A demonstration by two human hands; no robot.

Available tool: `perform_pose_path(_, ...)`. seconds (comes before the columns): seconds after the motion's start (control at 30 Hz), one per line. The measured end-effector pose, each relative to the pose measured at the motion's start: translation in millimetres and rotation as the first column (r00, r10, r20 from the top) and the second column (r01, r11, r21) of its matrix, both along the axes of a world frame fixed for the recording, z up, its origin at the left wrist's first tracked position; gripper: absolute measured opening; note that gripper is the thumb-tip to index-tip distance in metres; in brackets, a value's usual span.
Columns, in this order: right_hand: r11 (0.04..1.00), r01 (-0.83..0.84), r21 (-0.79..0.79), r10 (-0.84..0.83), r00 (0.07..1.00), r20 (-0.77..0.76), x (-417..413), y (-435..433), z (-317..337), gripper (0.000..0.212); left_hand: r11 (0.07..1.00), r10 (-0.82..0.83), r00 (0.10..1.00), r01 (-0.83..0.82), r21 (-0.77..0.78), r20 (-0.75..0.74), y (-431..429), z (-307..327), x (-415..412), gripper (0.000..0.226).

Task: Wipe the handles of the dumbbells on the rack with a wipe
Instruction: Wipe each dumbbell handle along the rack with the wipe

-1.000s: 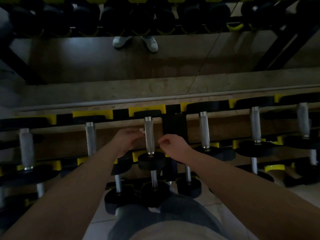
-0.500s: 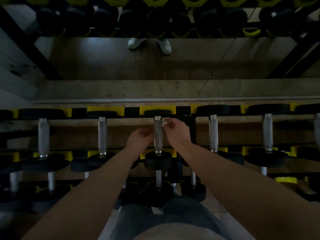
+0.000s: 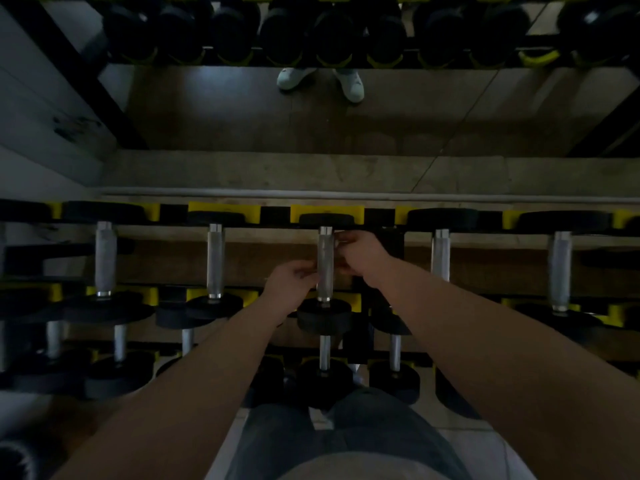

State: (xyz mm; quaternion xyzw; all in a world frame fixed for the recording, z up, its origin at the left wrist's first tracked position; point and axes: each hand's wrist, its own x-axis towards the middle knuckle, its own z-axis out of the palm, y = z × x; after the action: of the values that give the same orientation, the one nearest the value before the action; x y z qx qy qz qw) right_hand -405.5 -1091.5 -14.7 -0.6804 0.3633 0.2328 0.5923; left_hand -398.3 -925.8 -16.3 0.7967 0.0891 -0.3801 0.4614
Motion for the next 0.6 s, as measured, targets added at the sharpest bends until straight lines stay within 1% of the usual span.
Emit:
perform_pose_path(0.03,1.0,0.024,0.019,-0.024,1.0,0.009,1,0,2,0.021,1.0,0.0,1.0,0.0,-0.001,-0.007,1,-1,0,0.038)
perform_pose_path(0.07,0.998,-0.047,-0.029,0.047,0.999,0.016,-1,0,2,0.021,1.0,-0.01,1.0,0.01,0.01,-0.008,2,0,-1,0.037)
perform_pose_path(0.1,0.984,-0.151,-0.098,0.153,0.988,0.012,-4,0,0,0.021,1.0,-0.015,1.0,0.015,0.018,-0.01,2,1,-2,0.037)
perform_pose_path(0.13,0.934,-0.305,-0.187,0.307,0.951,-0.016,-10,0,1,0.021,1.0,-0.016,1.0,0.016,0.027,-0.003,2,0,-3,0.037)
perform_pose_path(0.17,0.838,-0.487,-0.248,0.483,0.872,-0.081,-16,0,3,0.023,0.999,-0.016,1.0,0.016,0.034,0.002,2,-1,-4,0.037)
perform_pose_path(0.2,0.699,-0.66,-0.276,0.641,0.749,-0.167,-22,0,5,0.025,0.999,-0.021,1.0,0.02,0.043,0.008,1,1,-5,0.037)
perform_pose_path(0.23,0.592,-0.754,-0.285,0.725,0.652,-0.221,-28,1,5,0.026,0.998,-0.022,1.0,0.022,0.05,0.013,0,0,-5,0.035)
perform_pose_path(0.27,0.552,-0.778,-0.299,0.746,0.621,-0.241,-32,2,8,0.025,0.998,-0.022,1.0,0.022,0.05,0.012,-2,1,-6,0.032)
perform_pose_path(0.3,0.573,-0.749,-0.332,0.725,0.653,-0.221,-33,2,10,0.024,0.999,-0.011,1.0,0.011,0.042,0.004,-3,2,-6,0.03)
perform_pose_path(0.33,0.62,-0.678,-0.394,0.673,0.718,-0.178,-33,2,12,0.022,0.999,-0.009,1.0,0.009,0.037,-0.003,-4,3,-7,0.029)
perform_pose_path(0.37,0.706,-0.542,-0.456,0.561,0.821,-0.106,-31,2,13,0.019,0.999,-0.013,1.0,0.013,0.035,-0.007,-3,3,-6,0.03)
perform_pose_path(0.4,0.793,-0.361,-0.491,0.41,0.912,-0.01,-29,2,16,0.016,0.999,-0.028,0.999,0.029,0.037,-0.015,-2,6,-6,0.032)
perform_pose_path(0.43,0.844,-0.191,-0.502,0.271,0.958,0.091,-26,3,18,0.014,0.999,-0.03,0.999,0.031,0.029,-0.028,0,7,-6,0.035)
perform_pose_path(0.47,0.863,-0.081,-0.498,0.191,0.966,0.172,-24,4,21,0.012,1.0,-0.02,0.999,0.021,0.017,-0.041,1,8,-6,0.037)
perform_pose_path(0.5,0.869,-0.05,-0.492,0.175,0.962,0.211,-24,7,23,0.012,1.0,-0.008,0.999,0.008,-0.001,-0.052,3,8,-6,0.034)
perform_pose_path(0.53,0.867,-0.083,-0.492,0.211,0.954,0.212,-25,12,25,0.012,1.0,-0.006,0.999,0.005,-0.015,-0.049,5,10,-6,0.028)
perform_pose_path(0.6,0.835,-0.202,-0.512,0.31,0.941,0.135,-35,25,24,0.012,0.999,-0.035,0.999,0.035,-0.022,-0.029,9,13,-6,0.02)
